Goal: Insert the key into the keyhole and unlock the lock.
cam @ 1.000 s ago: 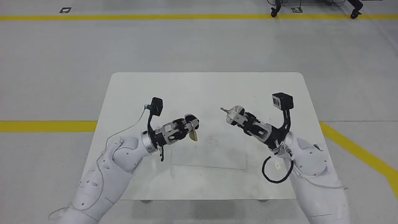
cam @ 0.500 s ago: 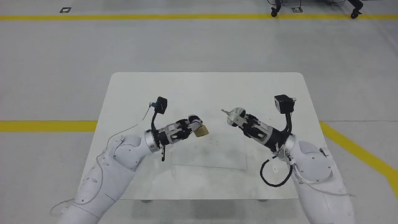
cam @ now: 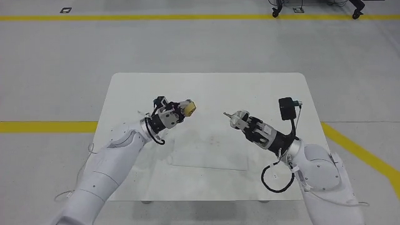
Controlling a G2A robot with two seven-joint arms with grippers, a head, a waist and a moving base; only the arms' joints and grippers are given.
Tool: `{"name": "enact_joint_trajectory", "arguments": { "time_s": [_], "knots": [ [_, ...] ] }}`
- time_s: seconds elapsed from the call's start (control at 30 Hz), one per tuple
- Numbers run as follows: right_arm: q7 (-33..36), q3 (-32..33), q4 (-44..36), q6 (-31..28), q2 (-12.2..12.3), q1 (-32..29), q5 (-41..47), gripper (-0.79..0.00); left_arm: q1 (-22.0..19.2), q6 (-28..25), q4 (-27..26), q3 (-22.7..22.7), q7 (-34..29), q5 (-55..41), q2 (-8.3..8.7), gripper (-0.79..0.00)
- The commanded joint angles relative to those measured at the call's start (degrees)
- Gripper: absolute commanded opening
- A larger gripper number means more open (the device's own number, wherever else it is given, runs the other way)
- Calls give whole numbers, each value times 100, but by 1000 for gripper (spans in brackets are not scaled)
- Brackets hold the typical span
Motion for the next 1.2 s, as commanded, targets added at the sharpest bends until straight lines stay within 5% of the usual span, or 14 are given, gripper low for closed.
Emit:
{"name": "enact_joint_trajectory", "arguments": {
  "time_s": [0.0,0.1,0.2,0.5,0.7,0.93,1.17],
  "knots": [
    [-32,-56,-11,46,5,29,-126,-785,-86,27,127,72,-132,67,-40,-785],
    [-75,-167,-1,110,12,107,-390,-785,-169,61,272,156,-301,51,-106,-785],
    [-145,-256,-15,243,21,195,-851,-785,-272,-734,316,129,-260,367,-128,-785],
    [-145,-256,-15,243,21,195,-851,-785,-272,-734,316,129,-260,367,-128,-785],
    [-176,-291,-236,70,51,201,-1497,-785,-145,470,38,174,355,623,-110,-785],
    [265,-444,-920,-1417,188,522,-3786,-785,-53,2655,-673,37,697,876,45,-785],
    [15,-808,-1237,-2086,258,679,-5667,-785,213,3834,-1349,-295,927,812,199,-785]
  ]
}}
